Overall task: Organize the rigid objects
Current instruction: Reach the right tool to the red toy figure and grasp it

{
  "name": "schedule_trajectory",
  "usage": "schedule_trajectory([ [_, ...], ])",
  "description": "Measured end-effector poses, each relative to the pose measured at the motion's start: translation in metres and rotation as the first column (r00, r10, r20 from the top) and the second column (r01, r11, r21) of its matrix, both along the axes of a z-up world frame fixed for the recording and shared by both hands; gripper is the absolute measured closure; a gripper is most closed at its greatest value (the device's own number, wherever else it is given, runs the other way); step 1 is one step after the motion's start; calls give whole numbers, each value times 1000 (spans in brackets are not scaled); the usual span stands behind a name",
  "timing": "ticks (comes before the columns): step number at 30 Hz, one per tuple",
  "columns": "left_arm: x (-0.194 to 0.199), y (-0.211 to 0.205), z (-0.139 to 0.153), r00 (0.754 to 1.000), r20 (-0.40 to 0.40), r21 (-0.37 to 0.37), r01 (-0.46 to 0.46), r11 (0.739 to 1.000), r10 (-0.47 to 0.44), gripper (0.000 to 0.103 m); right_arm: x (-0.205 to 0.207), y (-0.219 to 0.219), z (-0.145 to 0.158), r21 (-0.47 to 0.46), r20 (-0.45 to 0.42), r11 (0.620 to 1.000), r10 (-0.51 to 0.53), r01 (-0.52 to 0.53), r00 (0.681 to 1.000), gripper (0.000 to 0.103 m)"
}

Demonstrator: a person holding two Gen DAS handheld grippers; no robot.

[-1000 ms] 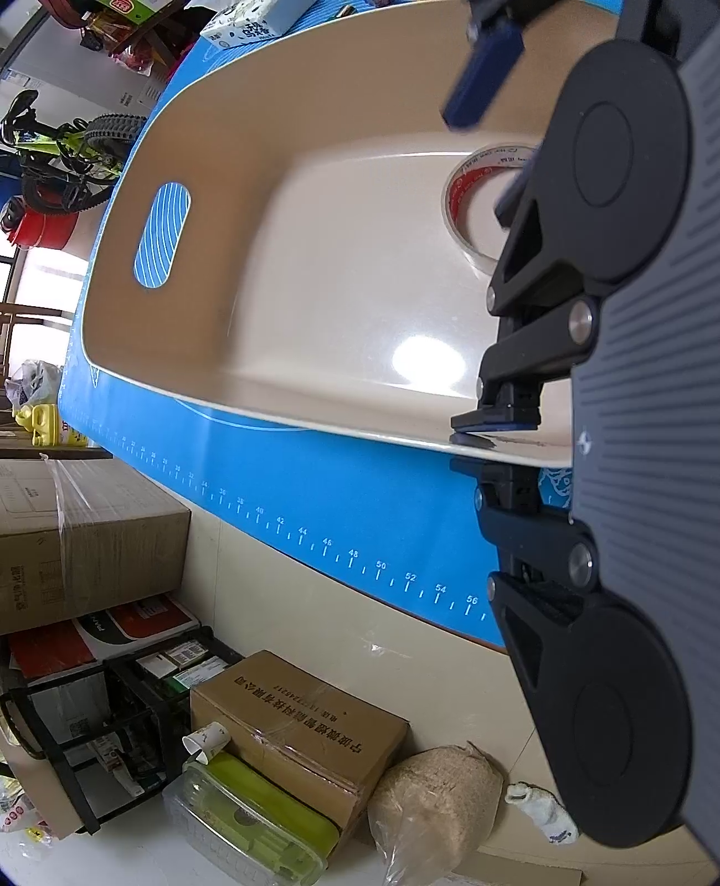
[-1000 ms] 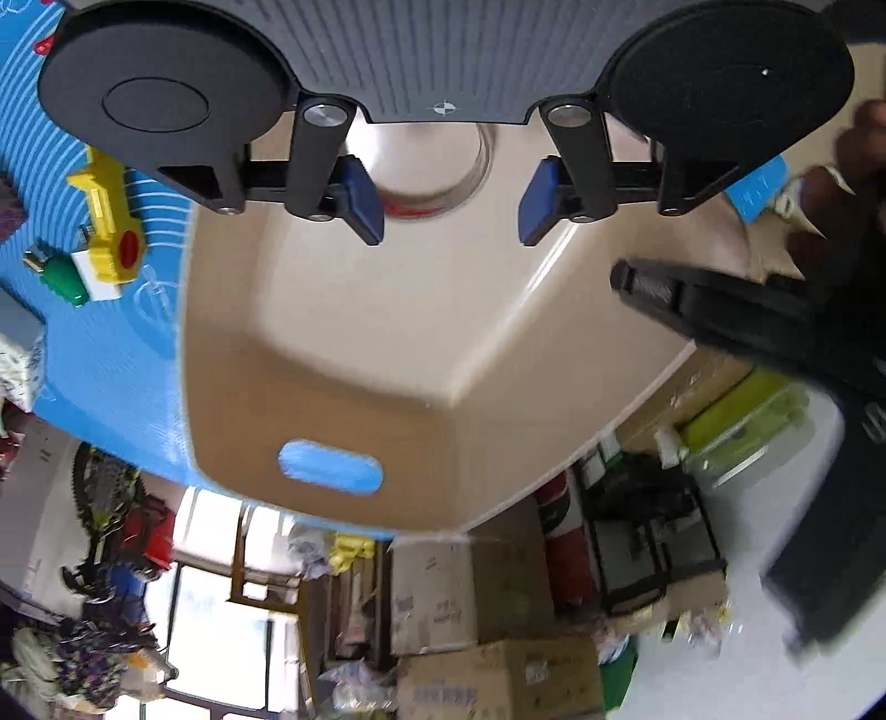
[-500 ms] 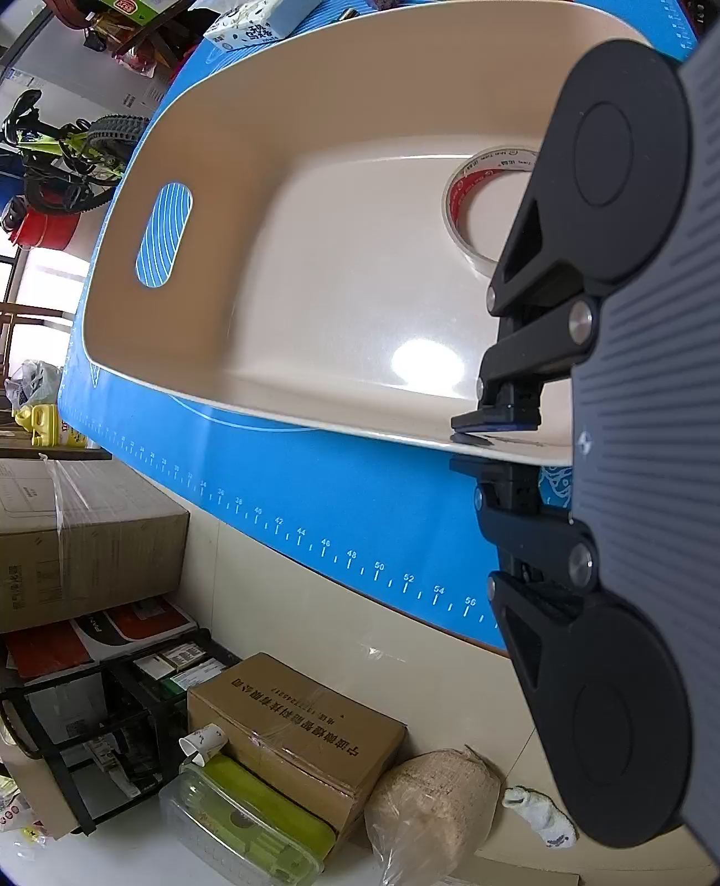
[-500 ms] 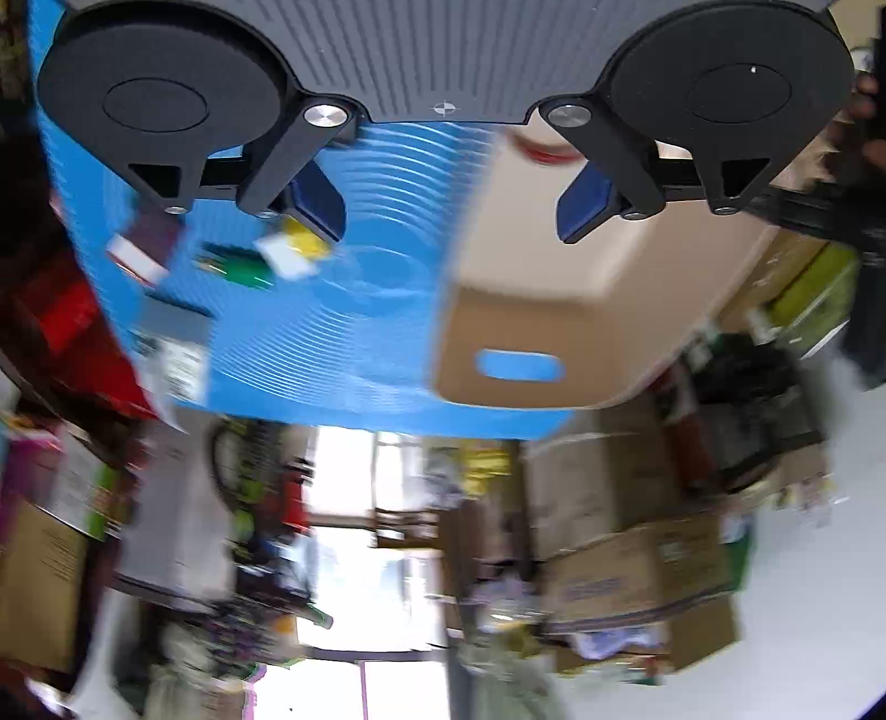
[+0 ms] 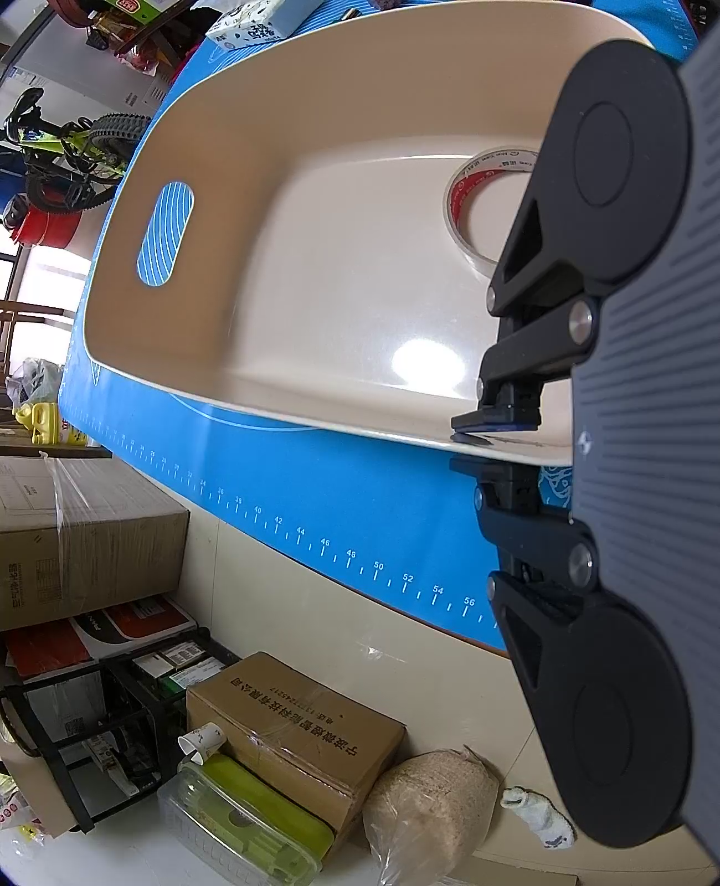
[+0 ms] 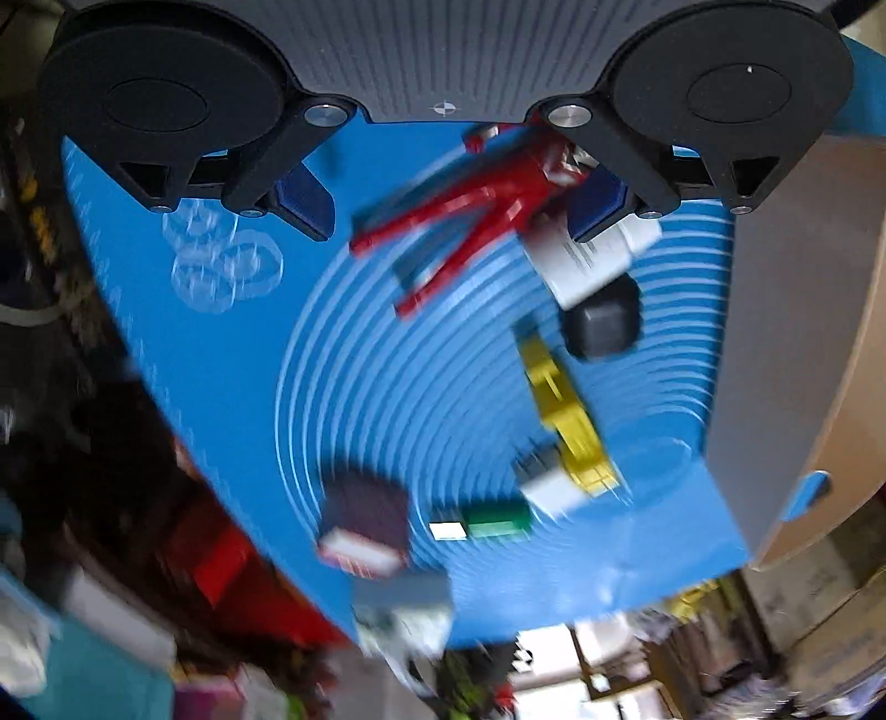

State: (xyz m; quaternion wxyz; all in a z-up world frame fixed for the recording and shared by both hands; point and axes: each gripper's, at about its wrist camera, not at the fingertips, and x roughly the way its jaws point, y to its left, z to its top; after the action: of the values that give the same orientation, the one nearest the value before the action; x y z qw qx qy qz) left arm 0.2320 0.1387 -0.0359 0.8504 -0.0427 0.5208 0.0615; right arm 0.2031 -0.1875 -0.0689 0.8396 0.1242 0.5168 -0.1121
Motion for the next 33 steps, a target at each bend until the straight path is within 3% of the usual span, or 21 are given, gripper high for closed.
schedule_trajectory([
  [13,0,0,0,1000,1,-2,-1,1000,1,93,3,10,-24,63,-63,996,-66,70,996,10],
  [20,0,0,0,1000,1,-2,0,1000,0,93,6,28,-30,-16,-18,997,-75,75,997,9],
  [26,0,0,0,1000,1,-6,-2,1000,2,93,5,30,-26,-35,32,996,-76,77,997,30],
  [28,0,0,1,1000,2,-7,-2,1000,2,93,4,26,-23,-8,62,997,-81,82,995,52],
  [33,0,0,1,1000,2,-7,-3,1000,3,93,8,30,-21,-3,91,1000,-23,24,996,63],
])
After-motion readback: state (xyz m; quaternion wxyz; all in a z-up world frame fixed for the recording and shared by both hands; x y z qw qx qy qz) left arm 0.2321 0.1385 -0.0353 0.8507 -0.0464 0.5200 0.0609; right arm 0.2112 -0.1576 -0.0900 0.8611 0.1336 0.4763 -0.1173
